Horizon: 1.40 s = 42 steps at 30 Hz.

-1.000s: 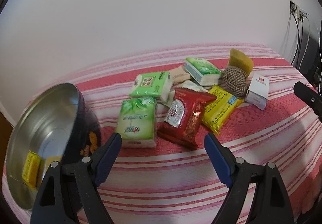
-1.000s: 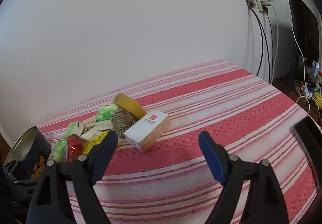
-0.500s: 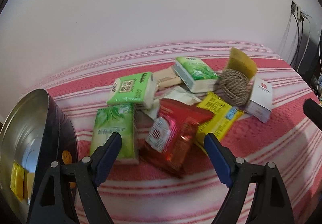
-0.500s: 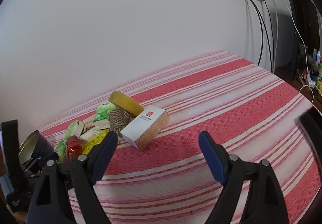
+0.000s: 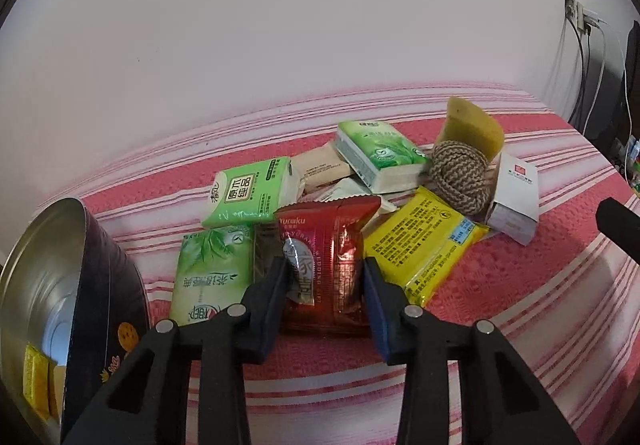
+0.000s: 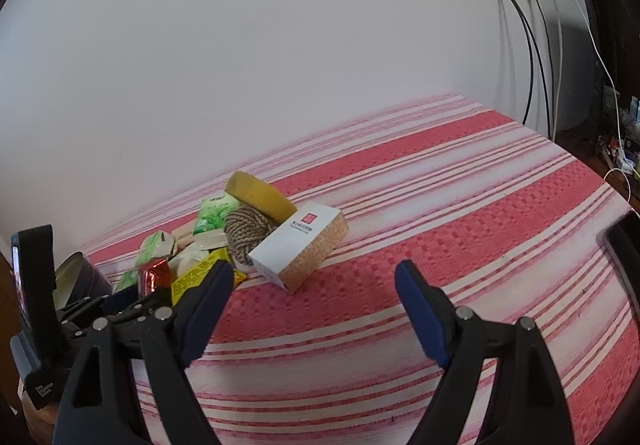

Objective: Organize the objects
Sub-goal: 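Grasp the red candy packet with the left tool while the right tool grasps the white box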

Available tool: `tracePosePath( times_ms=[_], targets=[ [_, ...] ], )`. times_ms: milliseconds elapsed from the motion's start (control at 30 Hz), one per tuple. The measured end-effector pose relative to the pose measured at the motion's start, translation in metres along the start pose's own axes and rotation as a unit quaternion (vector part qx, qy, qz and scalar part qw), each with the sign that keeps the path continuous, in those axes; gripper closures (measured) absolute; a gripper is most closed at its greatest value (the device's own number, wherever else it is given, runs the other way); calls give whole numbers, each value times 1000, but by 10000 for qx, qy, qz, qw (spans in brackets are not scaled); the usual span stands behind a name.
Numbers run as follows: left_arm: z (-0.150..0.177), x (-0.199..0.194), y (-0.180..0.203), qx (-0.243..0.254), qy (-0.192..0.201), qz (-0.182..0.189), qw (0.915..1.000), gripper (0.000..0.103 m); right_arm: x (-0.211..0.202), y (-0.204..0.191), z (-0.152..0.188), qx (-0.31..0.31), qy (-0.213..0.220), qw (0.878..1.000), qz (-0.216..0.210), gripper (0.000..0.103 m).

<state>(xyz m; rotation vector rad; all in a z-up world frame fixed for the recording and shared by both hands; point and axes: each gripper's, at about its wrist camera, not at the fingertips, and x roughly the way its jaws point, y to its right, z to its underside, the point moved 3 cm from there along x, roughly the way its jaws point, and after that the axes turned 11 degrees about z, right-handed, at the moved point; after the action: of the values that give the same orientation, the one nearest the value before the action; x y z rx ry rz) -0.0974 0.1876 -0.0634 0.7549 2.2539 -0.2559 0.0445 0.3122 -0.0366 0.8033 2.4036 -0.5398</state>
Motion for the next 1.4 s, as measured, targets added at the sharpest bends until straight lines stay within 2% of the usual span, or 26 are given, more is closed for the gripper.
tracePosePath(
  times_ms=[200,433,700,833,967,1067,1133,1300,1400],
  targets=[
    [-2,-18,0,147,413,-44,9990,65,4,0,-6,107,-141,9998,-76,19],
    [-7,-29,4,247,899,-306,9952,65,34,-4,-29,386,-599,9974,-121,19],
    [-11,-25,-4,71,833,-265,9961,65,98,-33,-33,255,-1350,9901,294,17],
    [-11,-24,-7,80,844,-303,9959,65,102,-38,-38,166,-1170,9912,594,17],
    [-9,-28,-7,90,861,-254,9959,65,108,-38,-37,73,-1188,9899,774,19],
    [-7,-27,-8,71,850,-252,9960,65,105,-37,-36,49,-1213,9895,788,30],
    [-8,-24,-9,57,839,-255,9961,65,101,-36,-33,7,-1228,9890,827,41],
    [-7,-28,-8,48,840,-249,9961,65,91,-34,-28,13,-1200,9896,788,50],
    [-8,-29,-10,4,856,-217,9961,65,85,-33,-22,106,-1182,9904,713,51]
  ],
)
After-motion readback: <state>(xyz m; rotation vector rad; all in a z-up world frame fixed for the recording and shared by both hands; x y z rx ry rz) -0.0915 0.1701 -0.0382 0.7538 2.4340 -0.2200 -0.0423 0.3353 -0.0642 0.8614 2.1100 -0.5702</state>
